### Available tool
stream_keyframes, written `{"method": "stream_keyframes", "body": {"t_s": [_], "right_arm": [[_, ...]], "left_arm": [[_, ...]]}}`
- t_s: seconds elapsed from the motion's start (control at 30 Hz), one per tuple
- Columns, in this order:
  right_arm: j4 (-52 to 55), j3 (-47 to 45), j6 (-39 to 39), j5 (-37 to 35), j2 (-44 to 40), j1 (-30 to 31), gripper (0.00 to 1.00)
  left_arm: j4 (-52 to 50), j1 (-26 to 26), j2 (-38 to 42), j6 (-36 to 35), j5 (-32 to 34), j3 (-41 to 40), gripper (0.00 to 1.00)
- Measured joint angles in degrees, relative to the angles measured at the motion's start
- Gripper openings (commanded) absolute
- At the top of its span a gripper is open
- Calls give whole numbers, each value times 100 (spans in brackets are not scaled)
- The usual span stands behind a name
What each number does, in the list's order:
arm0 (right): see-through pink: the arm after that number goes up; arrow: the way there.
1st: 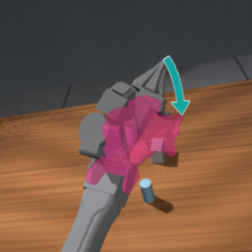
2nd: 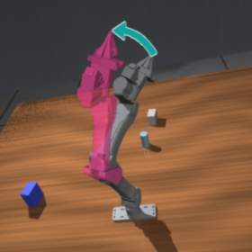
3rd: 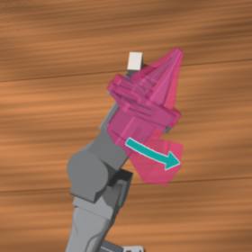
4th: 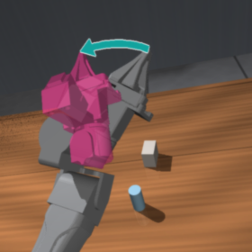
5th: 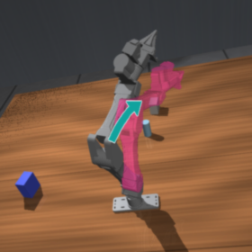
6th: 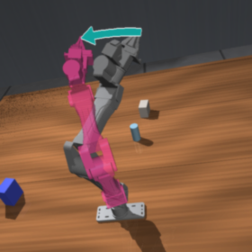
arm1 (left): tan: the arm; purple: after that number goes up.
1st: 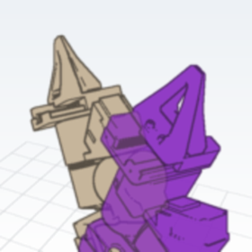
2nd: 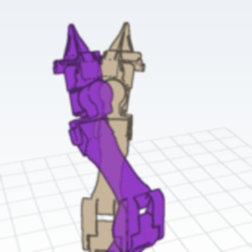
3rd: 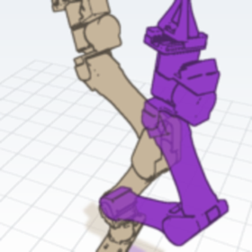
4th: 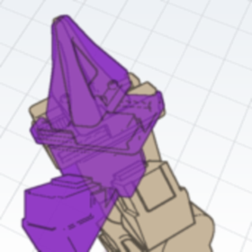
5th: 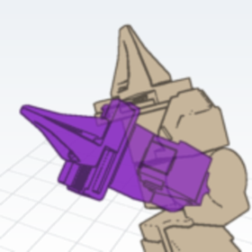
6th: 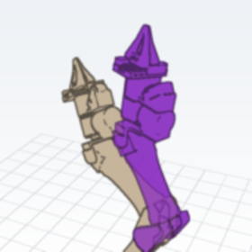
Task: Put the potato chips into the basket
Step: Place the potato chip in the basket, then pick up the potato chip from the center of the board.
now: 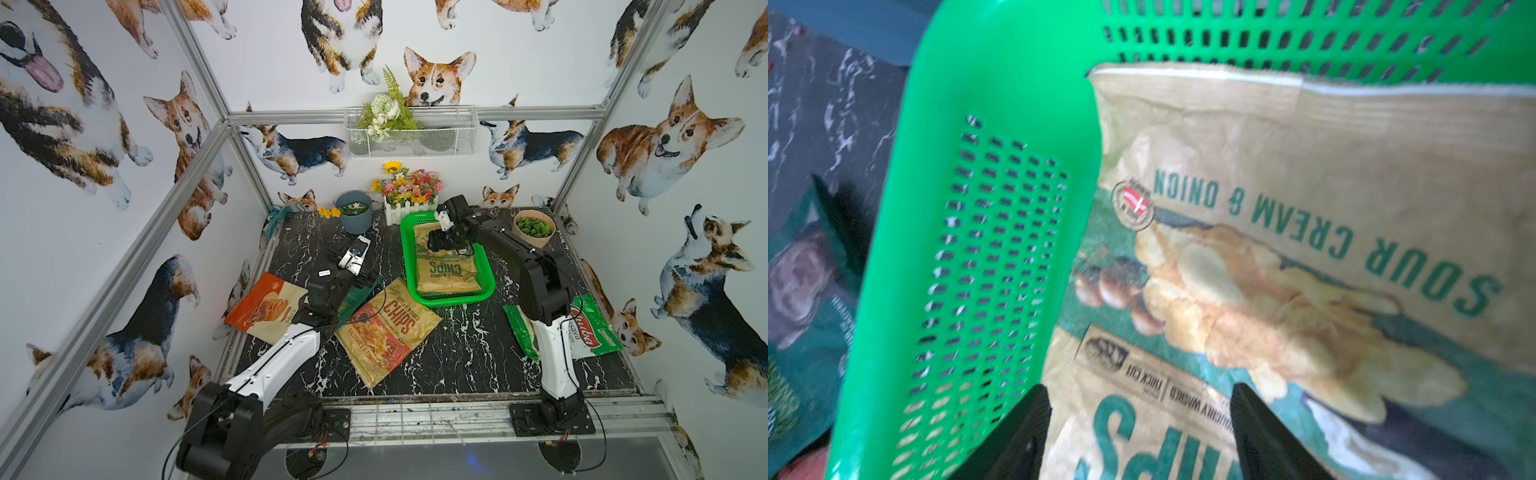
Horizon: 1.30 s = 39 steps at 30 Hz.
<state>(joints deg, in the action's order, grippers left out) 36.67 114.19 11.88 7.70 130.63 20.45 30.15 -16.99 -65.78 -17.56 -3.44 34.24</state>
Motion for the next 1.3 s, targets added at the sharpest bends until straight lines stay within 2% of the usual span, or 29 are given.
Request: {"method": "stream_keyframes", "body": {"t_s": [0.17, 0.3, 0.47, 0.6, 0.7, 0.77, 0.87, 0.97, 1.07, 1.17, 1.3], "right_arm": [[-11, 463, 96, 328, 822, -61, 72], [-293, 426, 120, 957, 892, -55, 70], [-553, 22, 125, 1602, 673, -20, 69], [-511, -79, 269, 1746, 393, -92, 68], [-509, -83, 426, 1681, -61, -120, 69], [-546, -225, 461, 1602, -568, -61, 69], [-793, -837, 568, 1473, -1539, 151, 69], [-1102, -1690, 693, 1453, -2330, 299, 69], [-1309, -2524, 879, 1327, -2870, 302, 69], [-1414, -2887, 1021, 1329, -3108, 280, 69], [-1534, -2745, 1029, 1349, -3058, 315, 69]], "left_arm": [[0, -2, -11, -2, 0, 0, 99], [4, -2, -11, -2, 4, 0, 99], [4, -4, -26, 20, -4, 0, 99], [-96, -4, -52, 129, -2, 107, 98], [-533, -24, -70, 494, 109, 450, 93], [-1082, -24, -63, 1025, 302, 835, 89], [-2229, -28, 76, 2197, 636, 1384, 87], [-3560, -120, 494, 3506, 938, 1521, 87], [-4642, -289, 1224, 4699, 1091, 1202, 84], [-5327, -293, 1899, 5702, 1263, 498, 82], [-5814, -297, 1919, 6546, 1294, -302, 83]]}}
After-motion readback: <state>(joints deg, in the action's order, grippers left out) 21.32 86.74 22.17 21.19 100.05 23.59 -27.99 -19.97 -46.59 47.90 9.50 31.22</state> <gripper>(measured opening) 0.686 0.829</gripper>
